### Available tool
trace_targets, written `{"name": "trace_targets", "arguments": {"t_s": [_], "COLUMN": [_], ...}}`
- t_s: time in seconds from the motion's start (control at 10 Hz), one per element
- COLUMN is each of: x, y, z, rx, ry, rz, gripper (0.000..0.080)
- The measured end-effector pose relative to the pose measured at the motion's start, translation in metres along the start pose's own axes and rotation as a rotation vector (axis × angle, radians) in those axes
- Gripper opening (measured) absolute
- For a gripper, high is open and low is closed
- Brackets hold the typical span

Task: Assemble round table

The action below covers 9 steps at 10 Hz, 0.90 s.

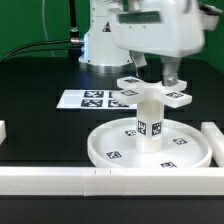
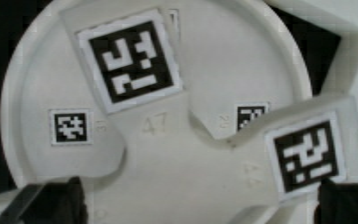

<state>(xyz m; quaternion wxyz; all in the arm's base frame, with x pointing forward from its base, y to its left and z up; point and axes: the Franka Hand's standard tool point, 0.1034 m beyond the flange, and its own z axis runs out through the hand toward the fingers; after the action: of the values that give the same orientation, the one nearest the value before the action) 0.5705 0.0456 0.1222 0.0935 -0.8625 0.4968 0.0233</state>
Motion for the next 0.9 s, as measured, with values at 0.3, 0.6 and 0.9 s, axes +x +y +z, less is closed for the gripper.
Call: {"name": "trace_targets", "arguments": {"t_s": [0.3,0.6,0.9], "x": [-0.0010,-0.0003,0.0029], "y": [-0.0119,-0.0110,-0.0115], "z": [-0.0011,-0.0008,-0.0020], "rx": [-0.029,-0.027,-0.057], "ry": [-0.020,-0.022,-0.001], "rz": [-0.312,-0.528,-0.850], "gripper": [0.0648,0.0648,0.0648]}}
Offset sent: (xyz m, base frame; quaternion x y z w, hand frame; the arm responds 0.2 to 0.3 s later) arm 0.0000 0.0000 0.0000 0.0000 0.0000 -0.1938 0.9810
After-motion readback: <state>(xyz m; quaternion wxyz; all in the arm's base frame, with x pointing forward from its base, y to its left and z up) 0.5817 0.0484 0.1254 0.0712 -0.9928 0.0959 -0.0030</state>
